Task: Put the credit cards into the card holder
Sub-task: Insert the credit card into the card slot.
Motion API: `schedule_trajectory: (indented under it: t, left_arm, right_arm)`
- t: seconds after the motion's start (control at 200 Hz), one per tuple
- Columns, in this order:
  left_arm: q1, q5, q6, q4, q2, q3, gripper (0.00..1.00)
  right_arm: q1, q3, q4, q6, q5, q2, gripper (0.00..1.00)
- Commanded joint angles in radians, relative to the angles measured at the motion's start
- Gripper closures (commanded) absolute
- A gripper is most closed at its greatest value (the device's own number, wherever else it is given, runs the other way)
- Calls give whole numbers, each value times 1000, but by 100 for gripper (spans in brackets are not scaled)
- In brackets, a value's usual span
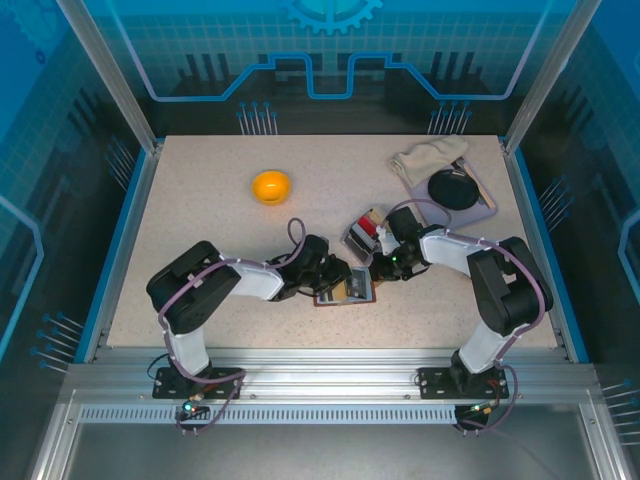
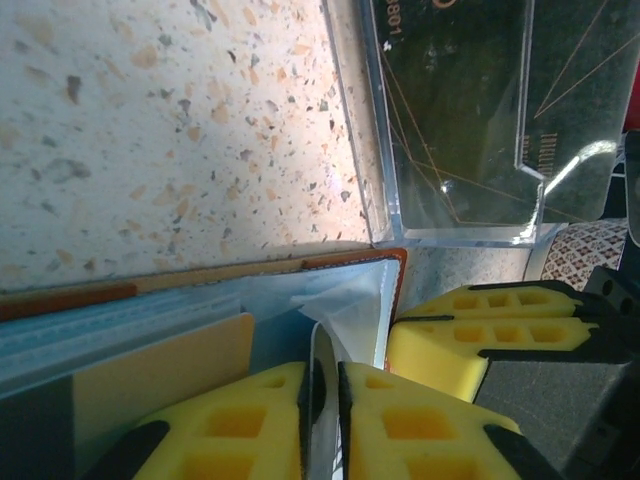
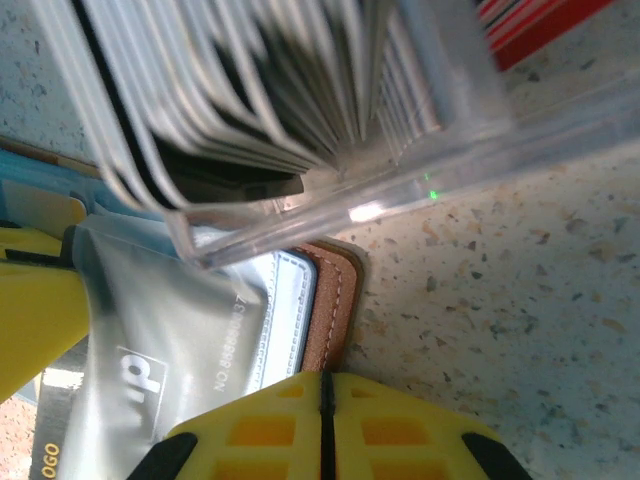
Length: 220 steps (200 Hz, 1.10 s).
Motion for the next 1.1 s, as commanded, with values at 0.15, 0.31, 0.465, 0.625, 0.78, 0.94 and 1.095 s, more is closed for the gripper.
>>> schedule_trajectory:
  t: [0.15, 0.31, 0.465, 0.625, 0.78, 0.94, 1.095]
  left_arm:
    - [-25, -100, 82, -250, -108, 8, 66]
    - [-26, -106, 86, -285, -147, -9, 66]
    - [-27, -70, 93, -274, -137, -4, 72]
    - [-38, -49, 117, -330, -132, 36, 71]
    - [-57, -97, 152, -480, -127, 111, 68]
    - [-80, -113, 183, -560, -108, 180, 67]
    - [-91, -146, 195, -642, -68, 237, 66]
  right_arm:
    - [-2, -42, -65, 40, -10, 22, 90]
    - [-1, -42, -64, 40, -15, 22, 90]
    - [-2, -42, -61, 39, -17, 24, 90]
    - [-1, -43, -62, 38, -17, 22, 90]
    - [-2, -44, -61, 39, -15, 20, 90]
    - [-2, -43, -61, 39, -14, 22, 90]
    - [-1, -45, -62, 39, -13, 22, 90]
